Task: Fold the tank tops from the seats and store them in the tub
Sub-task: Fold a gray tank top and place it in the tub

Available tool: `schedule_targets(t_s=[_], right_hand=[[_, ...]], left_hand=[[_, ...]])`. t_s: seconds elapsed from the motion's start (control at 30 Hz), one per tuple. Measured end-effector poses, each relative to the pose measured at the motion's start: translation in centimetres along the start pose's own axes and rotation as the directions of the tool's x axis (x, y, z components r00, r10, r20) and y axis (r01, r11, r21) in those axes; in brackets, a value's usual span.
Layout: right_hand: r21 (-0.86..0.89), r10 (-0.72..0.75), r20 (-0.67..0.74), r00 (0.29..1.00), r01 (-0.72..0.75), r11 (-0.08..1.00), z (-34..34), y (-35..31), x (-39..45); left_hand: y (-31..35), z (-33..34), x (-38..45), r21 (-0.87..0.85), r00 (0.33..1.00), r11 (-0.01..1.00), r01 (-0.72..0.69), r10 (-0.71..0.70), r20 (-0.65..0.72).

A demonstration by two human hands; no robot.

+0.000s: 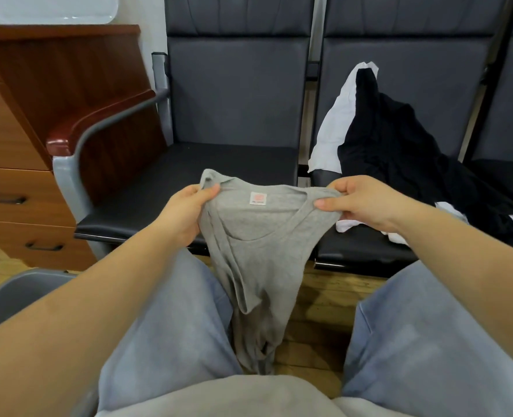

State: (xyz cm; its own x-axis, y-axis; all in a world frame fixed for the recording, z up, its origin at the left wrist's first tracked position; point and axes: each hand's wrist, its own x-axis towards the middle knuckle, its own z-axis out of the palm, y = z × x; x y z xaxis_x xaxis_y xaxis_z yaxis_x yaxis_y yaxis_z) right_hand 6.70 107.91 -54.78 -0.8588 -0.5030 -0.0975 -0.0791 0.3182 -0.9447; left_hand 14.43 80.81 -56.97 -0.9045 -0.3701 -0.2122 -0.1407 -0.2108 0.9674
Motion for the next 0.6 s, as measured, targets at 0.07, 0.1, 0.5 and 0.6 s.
schedule_targets(t_s=[0.07,0.1,0.5,0.6], right_hand=[[-0.041,0.014,-0.02,1.0,-0.015,0.999,-0.7,-0.1,0.2],[-0.056,0.012,-0.029,0.999,-0.014,0.998,-1.0,-0.3,0.2],[-0.221,0.03,0.001,1.0,-0.029,0.975,-3.5,-0.5,0.9],[0.011,0.084,0.092,0.992,-0.086,0.996,-3.4,-1.2,0.7]], left_hand=[[0.1,-0.4,0.5,-0.031,0.999,0.999,-0.017,0.016,-0.035],[0.1,-0.7,0.6,-0.007,0.999,1.0,-0.019,0.019,-0.032],[0.6,-3.7,0.7,0.03,0.996,0.999,0.037,-0.039,0.074],[0.9,-3.9,0.2,-0.034,0.977,0.998,0.049,-0.041,0.208]])
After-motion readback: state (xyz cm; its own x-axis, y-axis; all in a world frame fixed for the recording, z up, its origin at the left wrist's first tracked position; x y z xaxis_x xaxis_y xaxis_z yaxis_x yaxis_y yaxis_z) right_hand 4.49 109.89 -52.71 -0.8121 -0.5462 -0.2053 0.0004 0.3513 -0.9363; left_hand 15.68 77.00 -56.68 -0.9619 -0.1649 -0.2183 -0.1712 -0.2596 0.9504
